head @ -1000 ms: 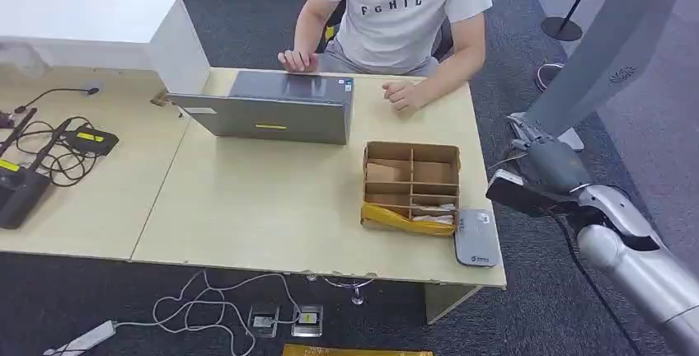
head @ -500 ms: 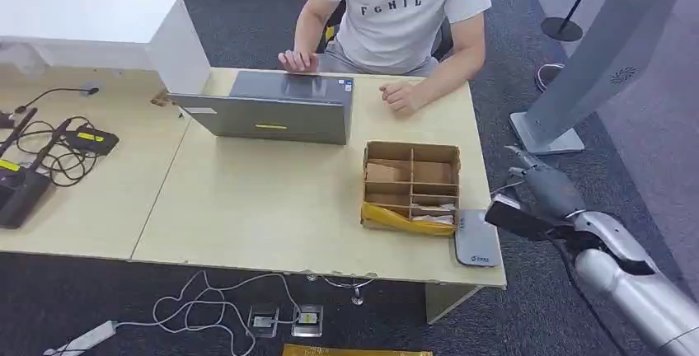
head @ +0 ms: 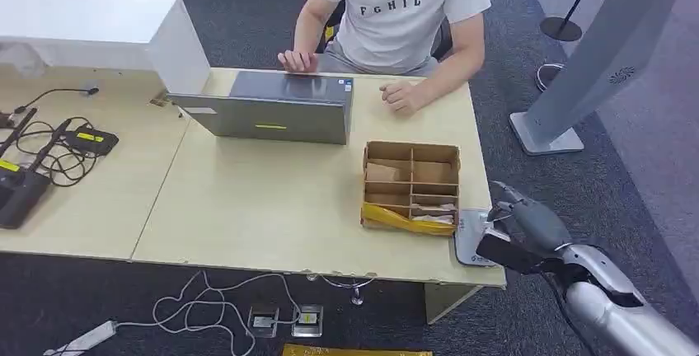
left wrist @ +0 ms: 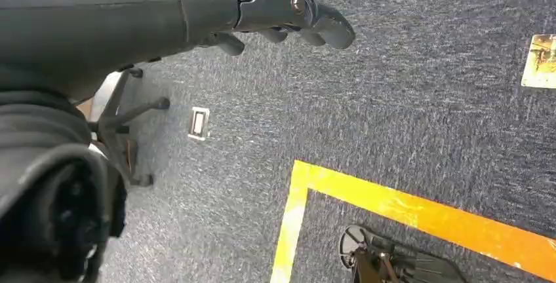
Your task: Pass the card to the sensor for recognition and then transmit it.
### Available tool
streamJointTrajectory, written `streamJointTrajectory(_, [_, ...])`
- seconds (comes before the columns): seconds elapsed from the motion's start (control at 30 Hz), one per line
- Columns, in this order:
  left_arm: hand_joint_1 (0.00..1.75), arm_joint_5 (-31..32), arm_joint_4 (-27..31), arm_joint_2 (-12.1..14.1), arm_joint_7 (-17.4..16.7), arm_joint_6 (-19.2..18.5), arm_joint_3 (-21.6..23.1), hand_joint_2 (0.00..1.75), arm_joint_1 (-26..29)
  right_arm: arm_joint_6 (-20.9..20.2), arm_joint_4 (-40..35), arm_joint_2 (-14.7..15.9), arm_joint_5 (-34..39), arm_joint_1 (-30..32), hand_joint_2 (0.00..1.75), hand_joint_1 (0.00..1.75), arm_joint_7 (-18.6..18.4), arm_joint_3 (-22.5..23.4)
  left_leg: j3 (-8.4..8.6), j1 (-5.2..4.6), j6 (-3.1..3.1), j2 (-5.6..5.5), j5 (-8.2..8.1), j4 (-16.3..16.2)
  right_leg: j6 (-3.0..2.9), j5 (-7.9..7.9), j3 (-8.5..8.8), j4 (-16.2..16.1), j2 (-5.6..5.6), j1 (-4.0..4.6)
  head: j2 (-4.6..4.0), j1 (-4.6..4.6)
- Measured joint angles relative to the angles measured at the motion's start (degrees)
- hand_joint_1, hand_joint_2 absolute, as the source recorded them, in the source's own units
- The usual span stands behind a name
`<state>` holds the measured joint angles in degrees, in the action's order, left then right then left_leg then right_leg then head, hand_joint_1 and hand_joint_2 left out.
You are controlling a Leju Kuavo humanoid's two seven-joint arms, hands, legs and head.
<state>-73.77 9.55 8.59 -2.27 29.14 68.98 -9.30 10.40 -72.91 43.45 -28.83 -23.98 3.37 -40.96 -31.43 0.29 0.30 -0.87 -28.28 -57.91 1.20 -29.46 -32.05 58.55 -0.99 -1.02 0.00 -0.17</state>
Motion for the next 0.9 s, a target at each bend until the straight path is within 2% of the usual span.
streamJointTrajectory(0.4, [0.00,0.04,0.00,0.00,0.02,0.00,0.00,0.00,-0.01,0.39,0.00,0.00,0.55,1.36,1.75,1.75,0.04,-0.33,0.00,0.00,0.00,0.01,0.00,0.00,0.00,0.00,-0.01,0.00,0.01,0.00,0.00,0.00])
streamJointTrajectory(0.9, [0.00,0.90,0.00,0.00,0.92,-0.46,0.00,0.00,-0.02,2.97,0.39,0.00,2.71,3.41,1.75,1.75,0.55,-0.74,0.01,0.00,0.00,0.01,0.00,0.00,0.00,0.00,-0.02,0.00,0.02,0.00,0.00,0.00])
